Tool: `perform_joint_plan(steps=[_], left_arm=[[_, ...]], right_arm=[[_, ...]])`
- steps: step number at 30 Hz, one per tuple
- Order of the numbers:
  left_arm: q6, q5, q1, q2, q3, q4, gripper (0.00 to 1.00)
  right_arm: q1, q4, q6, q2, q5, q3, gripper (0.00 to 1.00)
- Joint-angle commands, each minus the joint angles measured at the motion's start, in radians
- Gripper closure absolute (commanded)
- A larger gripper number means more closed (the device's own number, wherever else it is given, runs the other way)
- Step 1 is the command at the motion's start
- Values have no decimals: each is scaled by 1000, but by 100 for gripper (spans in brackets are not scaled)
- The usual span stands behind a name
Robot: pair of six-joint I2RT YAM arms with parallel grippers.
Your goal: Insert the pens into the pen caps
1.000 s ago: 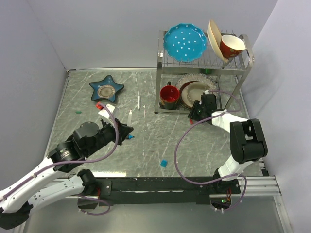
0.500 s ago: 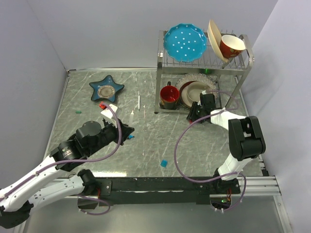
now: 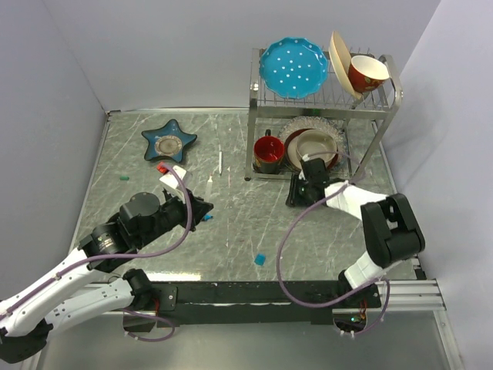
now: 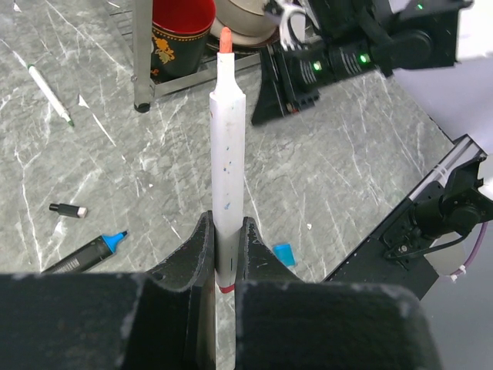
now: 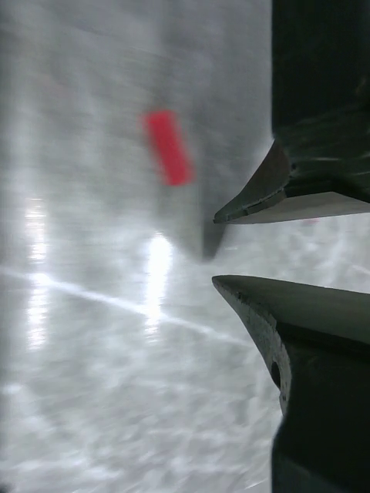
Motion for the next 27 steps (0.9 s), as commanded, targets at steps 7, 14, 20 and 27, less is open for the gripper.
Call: perform_joint_plan(steps=[7, 14, 20, 27], left_arm=[[12, 30, -2, -10, 7, 17, 99], [7, 39, -2, -33, -1, 27, 99], [9, 39, -2, -41, -1, 25, 99], [10, 60, -3, -42, -7, 34, 99]], right_arm=[[42, -236, 380, -145, 309, 65, 56], [42, -414, 664, -33, 410, 209, 58], [44, -606, 812, 109, 486, 377, 58], [36, -621, 867, 162, 539, 411, 59]])
